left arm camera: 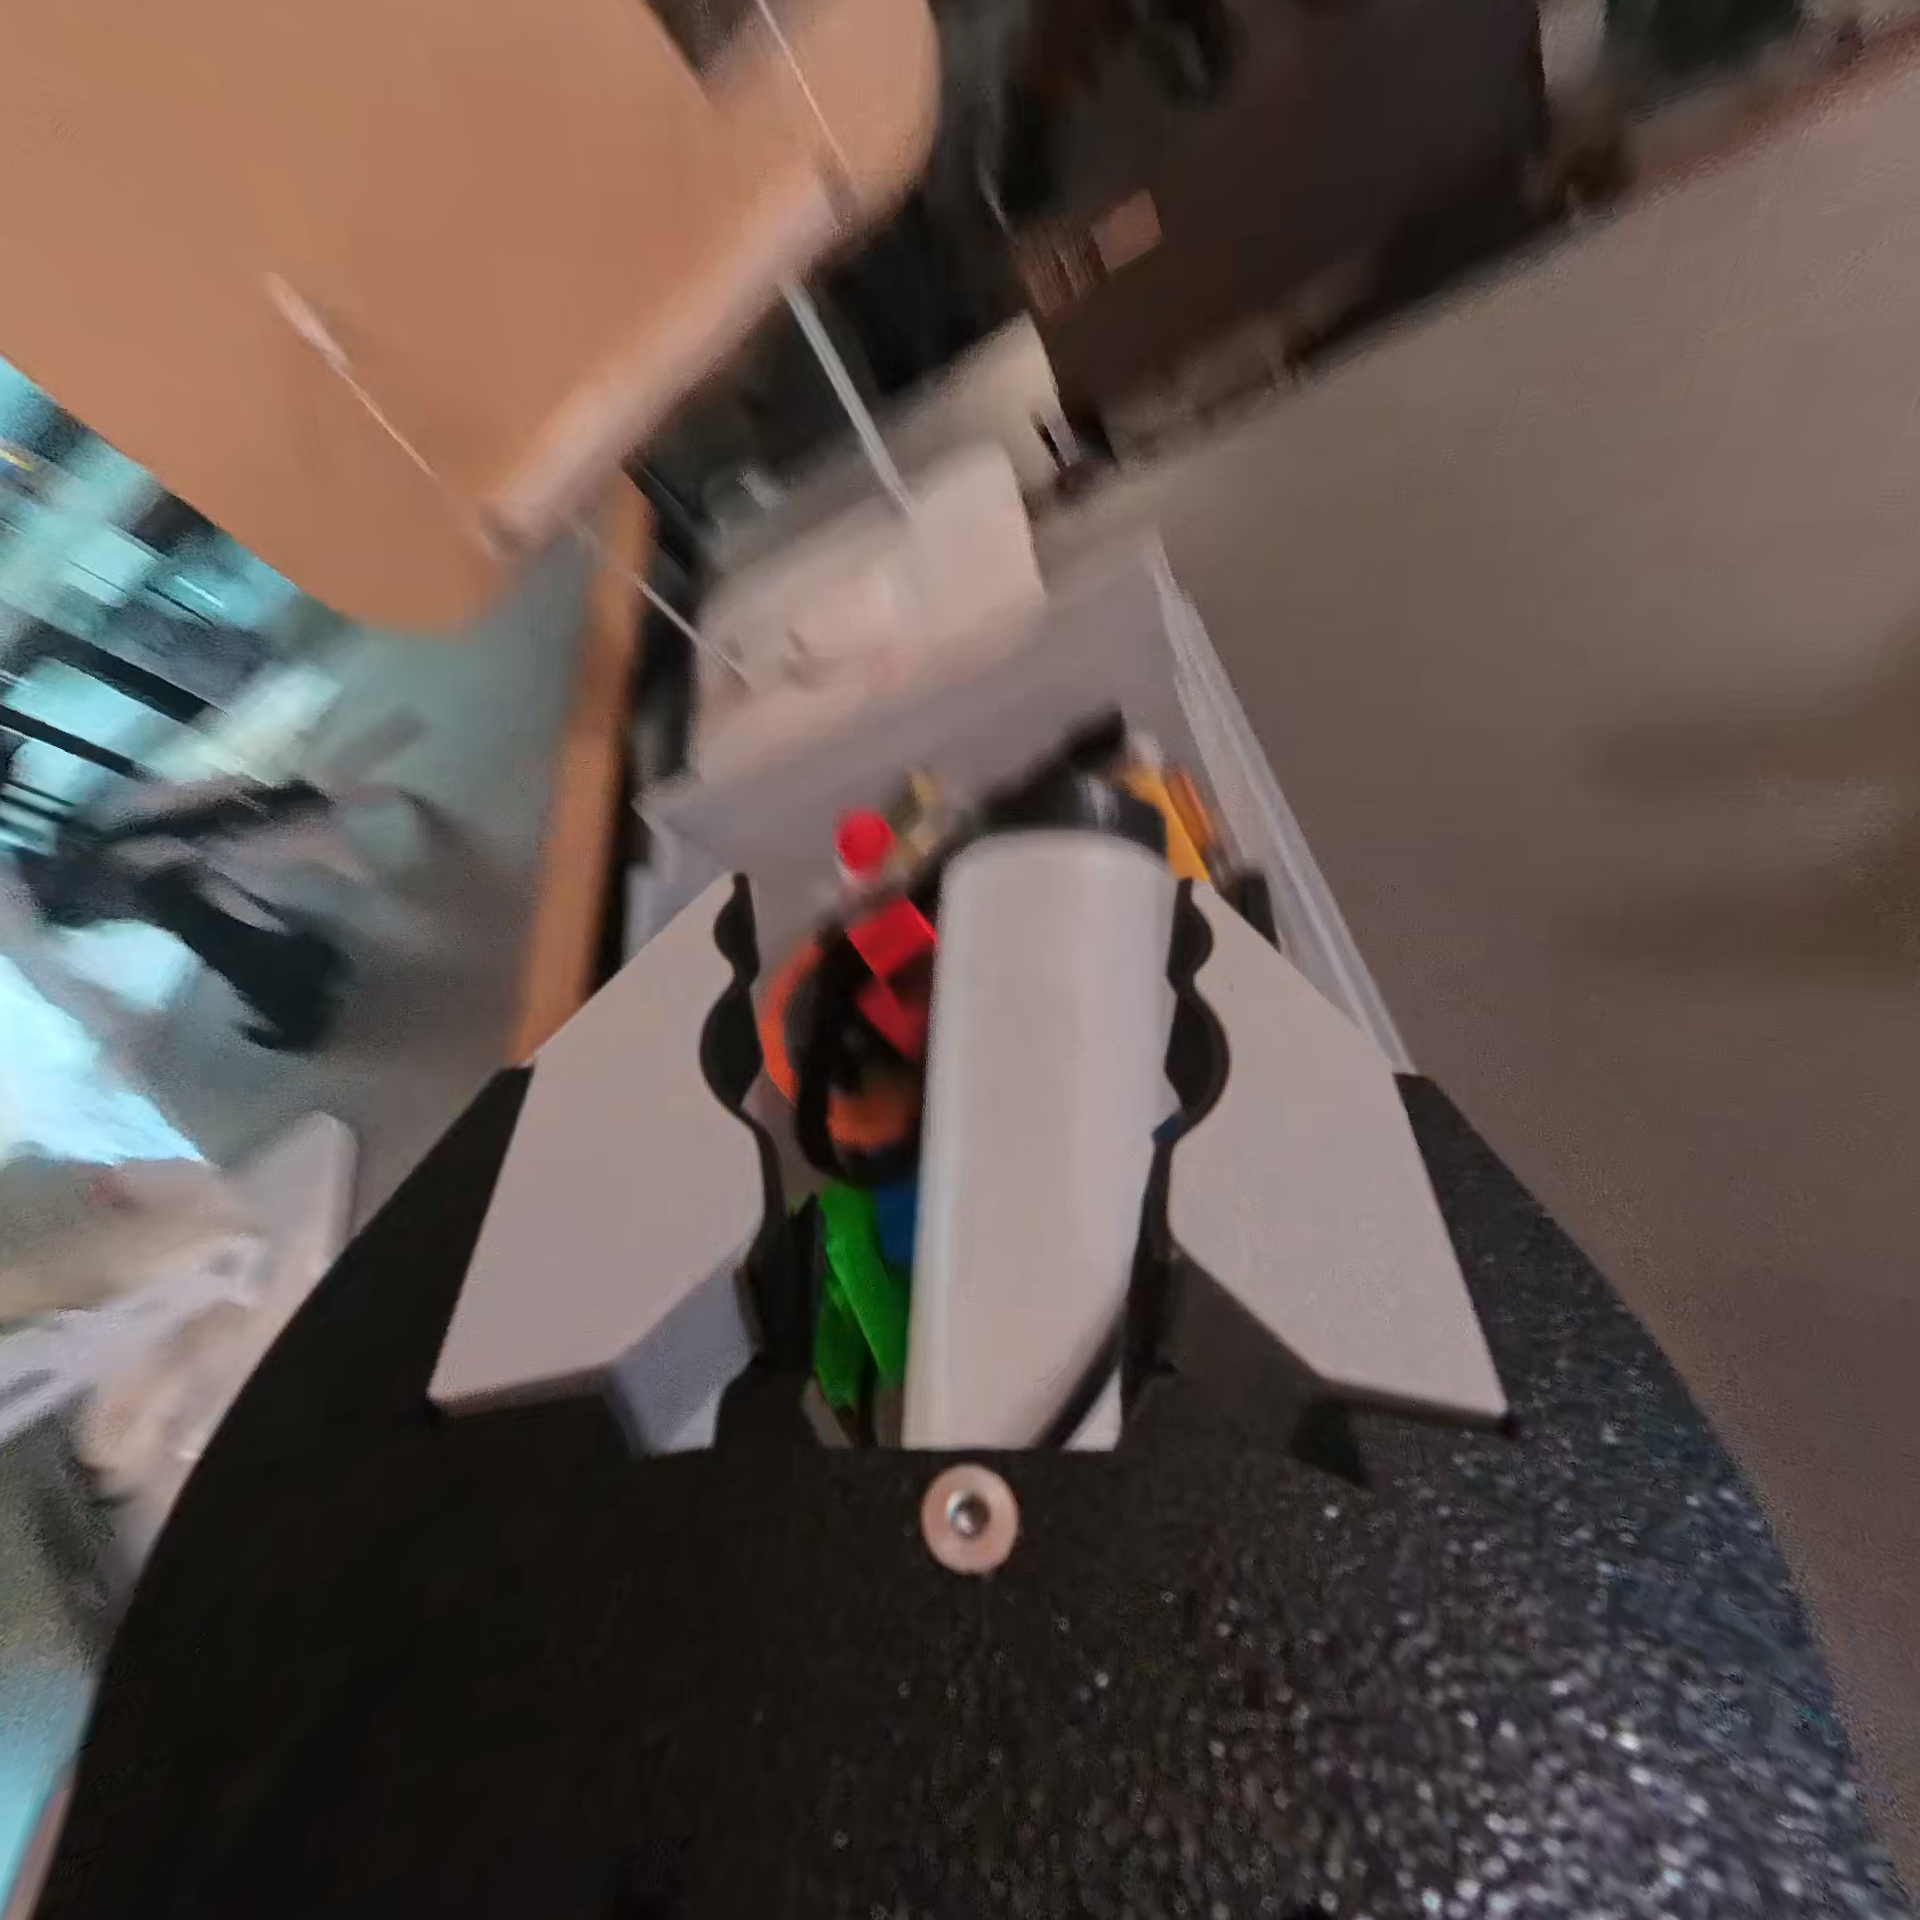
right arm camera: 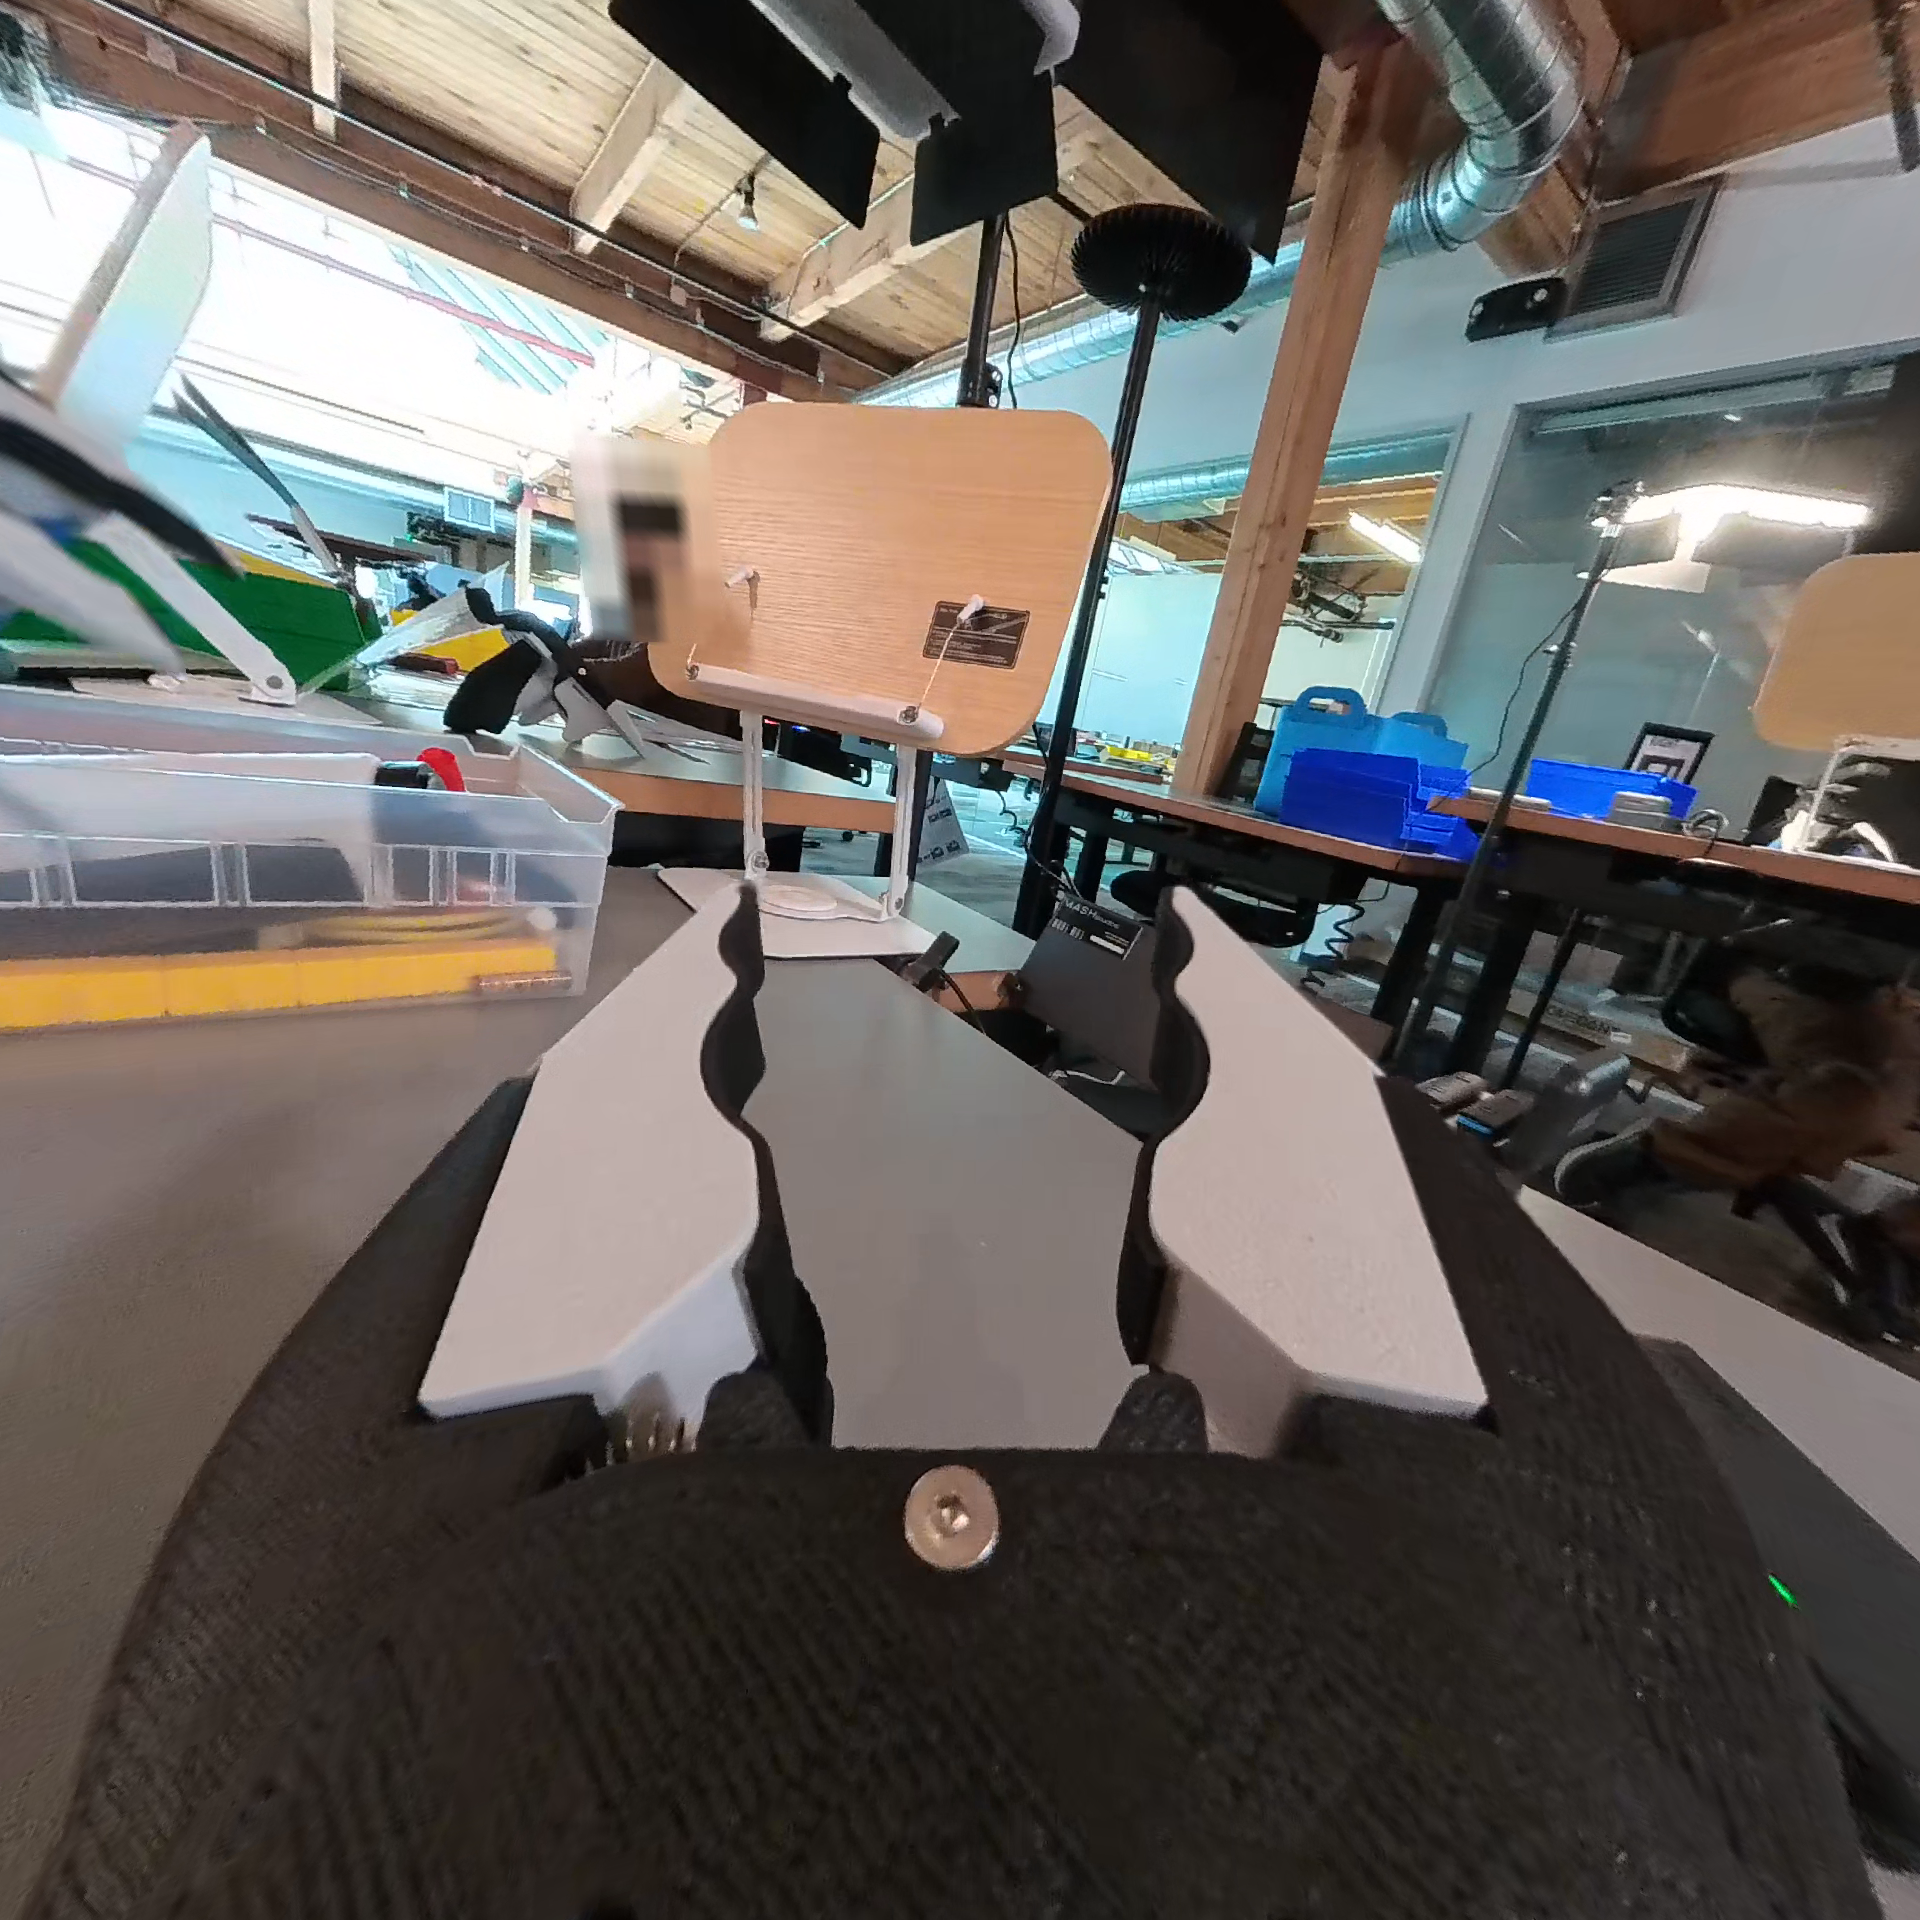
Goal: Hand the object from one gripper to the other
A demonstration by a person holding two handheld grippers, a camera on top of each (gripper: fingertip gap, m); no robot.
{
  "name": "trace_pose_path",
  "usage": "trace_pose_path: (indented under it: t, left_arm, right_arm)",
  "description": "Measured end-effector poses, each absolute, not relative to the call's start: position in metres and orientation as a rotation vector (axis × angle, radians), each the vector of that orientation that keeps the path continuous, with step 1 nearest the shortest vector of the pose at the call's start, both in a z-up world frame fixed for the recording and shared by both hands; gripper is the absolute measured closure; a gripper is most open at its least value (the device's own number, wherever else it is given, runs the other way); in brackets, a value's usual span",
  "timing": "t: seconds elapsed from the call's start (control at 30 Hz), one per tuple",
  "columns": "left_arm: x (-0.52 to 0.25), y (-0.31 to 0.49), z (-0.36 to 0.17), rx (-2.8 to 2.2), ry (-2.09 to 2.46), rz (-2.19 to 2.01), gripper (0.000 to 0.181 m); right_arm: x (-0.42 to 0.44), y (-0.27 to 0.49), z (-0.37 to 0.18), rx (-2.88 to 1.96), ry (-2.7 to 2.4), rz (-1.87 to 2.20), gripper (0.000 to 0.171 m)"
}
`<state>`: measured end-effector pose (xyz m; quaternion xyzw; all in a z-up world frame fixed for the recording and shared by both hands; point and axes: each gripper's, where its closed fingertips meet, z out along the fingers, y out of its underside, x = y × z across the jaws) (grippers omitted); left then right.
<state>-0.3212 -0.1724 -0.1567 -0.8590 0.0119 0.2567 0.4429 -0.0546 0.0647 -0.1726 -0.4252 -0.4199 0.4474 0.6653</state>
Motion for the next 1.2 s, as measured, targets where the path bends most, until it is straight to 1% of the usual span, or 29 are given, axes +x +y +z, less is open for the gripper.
trace_pose_path:
  t: [0.07, 0.13, 0.37, 0.4, 0.43, 0.73, 0.77, 0.9, 1.2]
  left_arm:
    - [-0.326, -0.183, -0.195, -2.334, 0.029, 0.511, 0.106]
    - [-0.334, -0.186, -0.217, -2.441, 0.033, 0.453, 0.098]
    - [-0.336, -0.165, -0.253, -2.639, 0.014, 0.179, 0.096]
    - [-0.335, -0.163, -0.256, -2.667, 0.001, 0.144, 0.099]
    - [-0.336, -0.163, -0.256, -2.683, -0.015, 0.132, 0.096]
    - [-0.337, -0.168, -0.26, -2.763, -0.097, 0.058, 0.095]
    - [-0.339, -0.173, -0.263, -2.793, -0.117, 0.046, 0.102]
    - [-0.337, -0.186, -0.274, -2.905, -0.194, -0.063, 0.099]
    - [-0.338, -0.185, -0.275, -2.85, -0.17, 0.038, 0.099]
  right_arm:
    - [-0.057, 0.064, -0.175, -0.966, -0.962, 1.013, 0.097]
    - [-0.058, 0.062, -0.176, -0.967, -0.972, 1.015, 0.099]
    - [-0.061, 0.061, -0.18, -0.986, -1.0, 1.018, 0.106]
    - [-0.061, 0.061, -0.181, -0.988, -1.004, 1.019, 0.106]
    - [-0.062, 0.061, -0.182, -0.989, -1.008, 1.02, 0.107]
    - [-0.068, 0.054, -0.187, -0.999, -1.056, 1.023, 0.112]
    - [-0.068, 0.054, -0.187, -1.0, -1.061, 1.021, 0.112]
    - [-0.069, 0.053, -0.189, -1.007, -1.073, 1.022, 0.115]
    - [-0.072, 0.051, -0.194, -1.018, -1.098, 1.017, 0.117]
